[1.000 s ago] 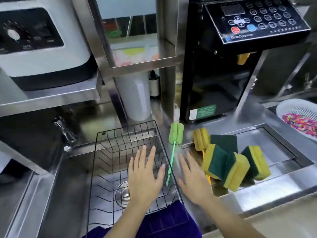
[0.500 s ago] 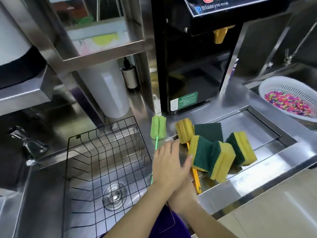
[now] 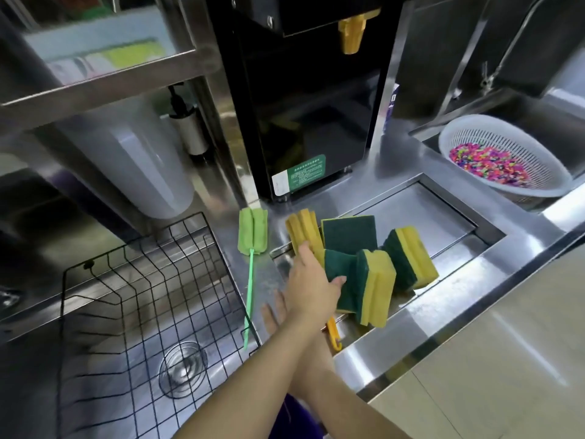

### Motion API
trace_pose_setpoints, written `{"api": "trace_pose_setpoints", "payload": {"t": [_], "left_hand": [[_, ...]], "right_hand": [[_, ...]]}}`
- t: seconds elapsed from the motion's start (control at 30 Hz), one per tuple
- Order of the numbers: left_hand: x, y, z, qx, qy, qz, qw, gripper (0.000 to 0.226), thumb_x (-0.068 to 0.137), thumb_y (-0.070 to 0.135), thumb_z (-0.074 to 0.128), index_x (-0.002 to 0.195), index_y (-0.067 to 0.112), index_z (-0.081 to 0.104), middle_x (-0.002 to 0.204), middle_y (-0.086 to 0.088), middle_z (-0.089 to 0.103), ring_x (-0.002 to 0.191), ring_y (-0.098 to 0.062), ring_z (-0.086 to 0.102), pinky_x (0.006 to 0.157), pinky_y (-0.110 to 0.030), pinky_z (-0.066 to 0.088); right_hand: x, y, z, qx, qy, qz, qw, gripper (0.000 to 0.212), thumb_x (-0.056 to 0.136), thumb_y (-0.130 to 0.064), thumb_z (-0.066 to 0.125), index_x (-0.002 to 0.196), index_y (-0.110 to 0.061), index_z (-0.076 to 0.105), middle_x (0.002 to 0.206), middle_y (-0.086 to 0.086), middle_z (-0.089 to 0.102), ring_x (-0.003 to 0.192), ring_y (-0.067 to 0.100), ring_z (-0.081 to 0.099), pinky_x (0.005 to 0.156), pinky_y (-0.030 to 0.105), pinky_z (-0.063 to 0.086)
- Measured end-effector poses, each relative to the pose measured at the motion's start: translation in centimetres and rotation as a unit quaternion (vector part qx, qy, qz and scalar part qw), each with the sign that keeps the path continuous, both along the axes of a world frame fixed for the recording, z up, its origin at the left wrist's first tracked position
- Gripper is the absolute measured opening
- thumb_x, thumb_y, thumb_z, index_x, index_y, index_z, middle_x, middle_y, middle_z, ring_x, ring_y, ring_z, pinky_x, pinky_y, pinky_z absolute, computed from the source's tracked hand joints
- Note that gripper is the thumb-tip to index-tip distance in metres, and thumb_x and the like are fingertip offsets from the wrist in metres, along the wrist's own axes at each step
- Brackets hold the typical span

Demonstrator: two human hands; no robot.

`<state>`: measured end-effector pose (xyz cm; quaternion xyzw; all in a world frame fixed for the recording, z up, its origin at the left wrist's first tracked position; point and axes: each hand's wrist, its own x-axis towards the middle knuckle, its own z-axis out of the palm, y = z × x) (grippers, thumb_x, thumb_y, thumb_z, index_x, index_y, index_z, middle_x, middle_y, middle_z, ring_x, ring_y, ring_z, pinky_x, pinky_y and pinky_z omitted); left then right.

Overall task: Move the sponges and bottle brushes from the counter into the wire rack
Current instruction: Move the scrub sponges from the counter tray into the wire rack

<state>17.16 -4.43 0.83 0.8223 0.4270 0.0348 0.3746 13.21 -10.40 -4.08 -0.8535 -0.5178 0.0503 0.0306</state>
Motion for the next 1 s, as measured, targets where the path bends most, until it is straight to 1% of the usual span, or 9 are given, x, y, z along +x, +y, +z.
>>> {"api": "trace_pose_setpoints", "payload": {"t": [0.17, 0.27, 0.3, 0.4, 0.5, 0.57, 0.73, 0.87, 1.0], "left_hand": [[0.1, 0.4, -0.7, -0.074, 0.003, 0.017, 0.997, 0.088, 0.072, 0.035, 0.077, 0.138, 0.015, 0.023, 0.135, -0.008, 0.047, 0.122, -0.028, 0.049, 0.097, -0.040, 0.043], [0.0, 0.4, -0.4, -0.115, -0.035, 0.025, 0.992, 0.080, 0.077, 0.026, 0.075, 0.136, 0.021, 0.022, 0.132, -0.003, 0.052, 0.113, -0.024, 0.055, 0.091, -0.036, 0.043], [0.0, 0.6, -0.2, -0.124, -0.055, 0.027, 0.990, 0.078, 0.078, 0.024, 0.074, 0.137, 0.024, 0.021, 0.131, -0.001, 0.051, 0.109, -0.021, 0.054, 0.090, -0.036, 0.044], [-0.3, 1.4, 0.7, -0.166, -0.143, 0.011, 0.976, 0.077, 0.083, 0.018, 0.069, 0.139, 0.038, 0.019, 0.129, 0.002, 0.049, 0.112, -0.018, 0.053, 0.095, -0.039, 0.047], [-1.3, 2.2, 1.6, -0.224, -0.241, -0.001, 0.944, 0.080, 0.090, 0.009, 0.059, 0.139, 0.054, 0.015, 0.124, 0.008, 0.053, 0.109, -0.011, 0.057, 0.092, -0.036, 0.054], [-2.0, 2.8, 2.2, -0.281, -0.297, 0.032, 0.912, 0.077, 0.094, 0.003, 0.051, 0.139, 0.055, 0.017, 0.119, 0.016, 0.054, 0.102, -0.004, 0.059, 0.085, -0.025, 0.055], [-5.1, 5.1, 4.0, -0.451, -0.362, 0.151, 0.802, 0.053, 0.098, 0.000, 0.033, 0.129, 0.039, 0.051, 0.129, 0.002, 0.059, 0.114, -0.024, 0.059, 0.088, -0.042, 0.050], [-8.6, 7.8, 5.2, -0.521, -0.346, 0.227, 0.747, 0.028, 0.095, 0.023, 0.042, 0.114, 0.025, 0.063, 0.098, -0.001, 0.066, 0.081, -0.021, 0.063, 0.067, -0.030, 0.052], [-12.2, 9.5, 5.6, -0.485, -0.265, 0.283, 0.784, 0.027, 0.080, 0.045, 0.064, 0.095, 0.022, 0.064, 0.077, -0.002, 0.067, 0.062, -0.019, 0.063, 0.054, -0.026, 0.055]], "right_hand": [[-0.2, 0.3, -0.8, 0.002, 0.064, 0.044, 0.997, 0.097, 0.058, -0.058, 0.070, 0.136, -0.007, 0.041, 0.137, 0.014, 0.046, 0.130, 0.028, 0.033, 0.087, 0.049, 0.046], [0.1, 0.6, -0.8, -0.036, 0.020, 0.067, 0.997, 0.090, 0.086, -0.055, 0.046, 0.147, -0.005, 0.004, 0.150, 0.017, -0.004, 0.138, 0.033, -0.005, 0.106, 0.051, 0.021], [0.2, 0.7, -0.7, -0.038, 0.006, 0.072, 0.997, 0.083, 0.091, -0.052, 0.039, 0.148, -0.006, 0.001, 0.151, 0.018, -0.007, 0.138, 0.032, -0.008, 0.108, 0.051, 0.016], [0.0, 0.7, -0.5, -0.003, 0.066, 0.049, 0.997, 0.069, 0.081, -0.047, 0.049, 0.137, -0.008, 0.042, 0.137, 0.016, 0.048, 0.126, 0.031, 0.043, 0.096, 0.051, 0.038], [-0.2, 0.7, -1.4, 0.025, 0.085, 0.049, 0.995, 0.058, 0.085, -0.042, 0.030, 0.129, -0.012, 0.052, 0.120, 0.013, 0.062, 0.111, 0.034, 0.052, 0.089, 0.050, 0.045], [-0.2, 1.0, -1.1, 0.026, 0.106, 0.037, 0.993, 0.061, 0.083, -0.042, 0.022, 0.125, -0.011, 0.054, 0.120, 0.016, 0.060, 0.111, 0.036, 0.048, 0.085, 0.049, 0.045], [-0.2, 1.0, -1.5, 0.005, 0.078, 0.040, 0.996, 0.068, 0.079, -0.047, 0.033, 0.132, -0.007, 0.044, 0.136, 0.019, 0.047, 0.128, 0.035, 0.035, 0.081, 0.045, 0.045], [-0.1, 0.8, -1.7, 0.014, 0.068, 0.048, 0.996, 0.067, 0.084, -0.048, 0.031, 0.133, -0.005, 0.045, 0.137, 0.022, 0.045, 0.128, 0.036, 0.038, 0.086, 0.045, 0.045], [0.0, 0.8, -1.5, 0.024, 0.063, 0.060, 0.996, 0.066, 0.085, -0.047, 0.026, 0.128, -0.002, 0.050, 0.136, 0.025, 0.046, 0.124, 0.040, 0.043, 0.078, 0.049, 0.050]]}}
